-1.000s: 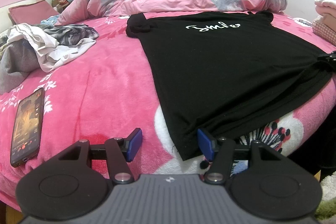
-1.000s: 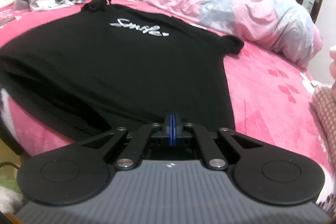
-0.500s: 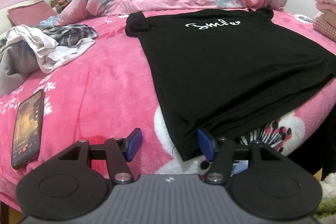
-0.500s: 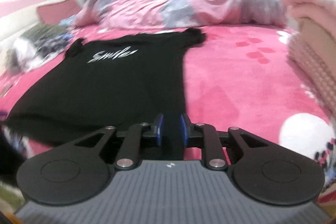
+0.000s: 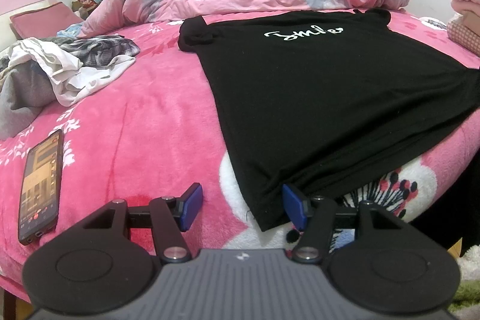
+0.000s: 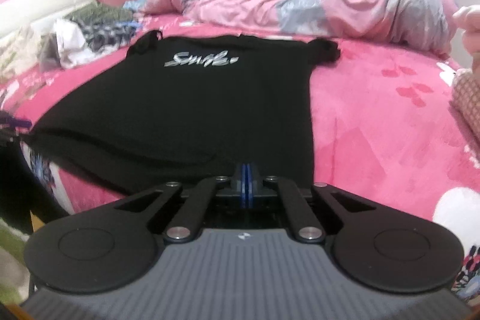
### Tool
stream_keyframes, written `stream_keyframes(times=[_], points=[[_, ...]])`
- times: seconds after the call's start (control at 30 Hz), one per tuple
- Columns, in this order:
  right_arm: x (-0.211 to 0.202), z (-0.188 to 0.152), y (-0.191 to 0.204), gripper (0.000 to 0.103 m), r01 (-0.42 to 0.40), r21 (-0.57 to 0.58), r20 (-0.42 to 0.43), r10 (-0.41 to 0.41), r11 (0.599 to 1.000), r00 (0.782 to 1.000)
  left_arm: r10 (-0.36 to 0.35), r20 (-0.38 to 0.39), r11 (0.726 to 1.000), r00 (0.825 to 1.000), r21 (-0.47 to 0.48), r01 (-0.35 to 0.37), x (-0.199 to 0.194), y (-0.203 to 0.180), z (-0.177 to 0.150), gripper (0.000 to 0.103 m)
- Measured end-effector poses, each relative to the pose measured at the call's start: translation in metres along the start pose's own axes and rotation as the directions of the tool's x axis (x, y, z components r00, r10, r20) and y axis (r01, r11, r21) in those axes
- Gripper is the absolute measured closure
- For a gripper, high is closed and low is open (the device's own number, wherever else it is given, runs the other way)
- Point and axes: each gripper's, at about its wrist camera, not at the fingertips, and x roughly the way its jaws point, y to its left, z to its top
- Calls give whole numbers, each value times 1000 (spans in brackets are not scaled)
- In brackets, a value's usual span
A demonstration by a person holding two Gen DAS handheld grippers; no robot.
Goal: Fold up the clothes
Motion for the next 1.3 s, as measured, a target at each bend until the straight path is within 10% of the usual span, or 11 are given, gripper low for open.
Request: stream_keyframes(times=[0.47, 0.8, 1.3], points=[[26, 4, -13, 103, 42, 18, -49, -41, 999, 998, -4, 1, 1000, 1000, 2, 4, 1, 1, 0, 42], [-8, -9, -43, 84, 72, 228, 28, -81, 971, 996, 1, -4, 1000, 1000, 10, -1, 1, 0, 1, 40], [-6, -33, -14, 85, 113, 74, -45, -110, 991, 993, 28, -6, 999, 1000, 41, -28, -7, -3, 5, 39]])
